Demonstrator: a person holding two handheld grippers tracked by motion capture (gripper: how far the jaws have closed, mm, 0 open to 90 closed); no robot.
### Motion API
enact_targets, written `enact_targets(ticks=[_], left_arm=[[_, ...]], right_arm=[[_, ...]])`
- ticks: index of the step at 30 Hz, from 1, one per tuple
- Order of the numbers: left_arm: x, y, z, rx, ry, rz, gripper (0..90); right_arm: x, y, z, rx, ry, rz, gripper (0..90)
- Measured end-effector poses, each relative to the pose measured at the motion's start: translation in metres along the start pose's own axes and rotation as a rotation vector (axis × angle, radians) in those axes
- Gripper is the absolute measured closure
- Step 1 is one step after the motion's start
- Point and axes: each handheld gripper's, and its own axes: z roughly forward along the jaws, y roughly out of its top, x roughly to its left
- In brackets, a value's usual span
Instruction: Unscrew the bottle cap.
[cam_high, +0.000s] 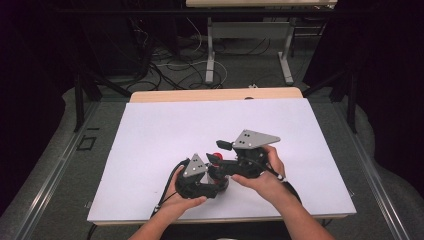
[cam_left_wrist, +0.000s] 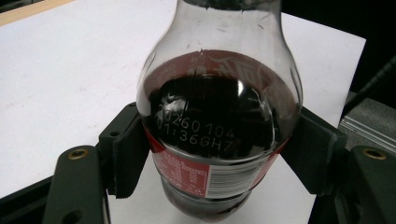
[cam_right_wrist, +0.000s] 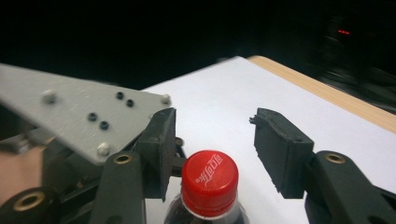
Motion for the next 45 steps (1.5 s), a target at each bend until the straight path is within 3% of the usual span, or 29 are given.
enact_targets(ticks=[1, 3, 10, 14, 17, 18, 19, 20, 22, 23, 24, 26, 27, 28, 32, 34, 36, 37, 38, 39, 40, 41, 42, 43, 44, 45], left_arm=[[0.0, 0.0, 0.0, 0.0, 0.0, 0.0, 30.3], [0.0, 0.0, 0.0, -0.001, -0.001, -0.005, 30.3], [0.0, 0.001, -0.001, 0.013, 0.003, 0.007, 30.3], [0.0, 0.001, -0.001, 0.016, -0.003, 0.007, 30.3], [-0.001, 0.0, 0.0, 0.013, -0.004, 0.003, 30.3], [-0.001, 0.0, 0.0, 0.007, -0.01, 0.0, 30.3], [0.0, 0.0, -0.001, 0.009, -0.005, 0.006, 30.3], [0.0, 0.001, -0.002, 0.019, -0.014, 0.013, 30.3], [-0.002, 0.0, -0.001, 0.006, -0.025, 0.013, 30.3], [-0.002, 0.0, -0.001, 0.006, -0.025, 0.013, 30.3], [-0.002, 0.001, -0.001, 0.006, -0.025, 0.022, 30.3], [-0.003, 0.002, -0.002, 0.016, -0.043, 0.024, 30.3], [-0.004, 0.001, -0.001, 0.002, -0.036, 0.022, 30.3], [-0.003, 0.001, -0.001, 0.001, -0.038, 0.032, 30.4], [-0.004, 0.001, -0.001, 0.017, -0.046, 0.038, 30.4], [-0.004, 0.0, 0.0, 0.008, -0.035, 0.029, 30.4], [-0.003, 0.0, 0.0, 0.015, -0.025, 0.022, 30.3], [-0.003, 0.0, 0.0, 0.015, -0.025, 0.022, 30.3], [-0.003, 0.0, 0.0, 0.007, -0.028, 0.014, 30.3], [-0.002, 0.0, 0.0, 0.009, -0.022, 0.014, 30.3], [-0.001, 0.0, 0.0, 0.006, -0.021, 0.013, 30.3], [0.0, 0.001, -0.001, 0.009, -0.015, 0.015, 30.3], [0.0, 0.001, -0.002, 0.021, -0.022, 0.015, 30.3], [0.0, 0.001, -0.001, 0.011, -0.01, 0.012, 30.3], [0.0, 0.001, -0.001, 0.011, -0.005, 0.012, 30.3], [0.0, 0.0, 0.0, 0.013, -0.001, 0.012, 30.3]], right_arm=[[0.0, 0.0, 0.0, 0.0, 0.0, 0.0, 49.9], [0.012, -0.003, 0.002, 0.008, -0.08, 0.028, 51.1], [0.018, -0.009, 0.01, 0.022, -0.153, 0.056, 57.3], [0.018, -0.011, 0.01, 0.023, -0.142, 0.065, 60.8], [0.012, -0.012, 0.009, 0.022, -0.084, 0.041, 61.3], [0.012, -0.012, 0.009, 0.022, -0.084, 0.041, 61.3], [0.008, -0.012, 0.009, 0.014, -0.048, 0.018, 61.4], [-0.001, -0.011, 0.008, 0.028, 0.044, -0.011, 61.4], [-0.009, -0.011, 0.008, 0.021, 0.148, -0.081, 61.5], [-0.009, -0.011, 0.008, 0.021, 0.148, -0.081, 61.5], [-0.021, -0.009, 0.009, 0.028, 0.256, -0.128, 61.5], [-0.031, -0.007, 0.01, 0.019, 0.346, -0.154, 61.5], [-0.031, -0.007, 0.01, 0.019, 0.346, -0.154, 61.5], [-0.04, -0.006, 0.012, 0.023, 0.425, -0.199, 61.5], [-0.048, -0.006, 0.015, 0.031, 0.506, -0.223, 61.5], [-0.049, -0.006, 0.016, 0.039, 0.503, -0.203, 61.2], [-0.047, -0.006, 0.016, 0.048, 0.467, -0.158, 59.2], [-0.044, -0.007, 0.015, 0.043, 0.427, -0.146, 53.6], [-0.044, -0.007, 0.015, 0.043, 0.427, -0.146, 53.6], [-0.035, -0.007, 0.012, 0.012, 0.315, -0.106, 48.3], [-0.032, -0.007, 0.01, 0.006, 0.285, -0.085, 48.3], [-0.032, -0.007, 0.01, 0.006, 0.285, -0.085, 48.3], [-0.022, -0.006, 0.006, -0.015, 0.219, -0.054, 47.7], [-0.022, -0.006, 0.006, -0.015, 0.219, -0.054, 47.7], [-0.016, -0.006, 0.004, -0.024, 0.177, -0.045, 47.7], [-0.004, -0.006, 0.0, -0.044, 0.077, 0.0, 48.6]])
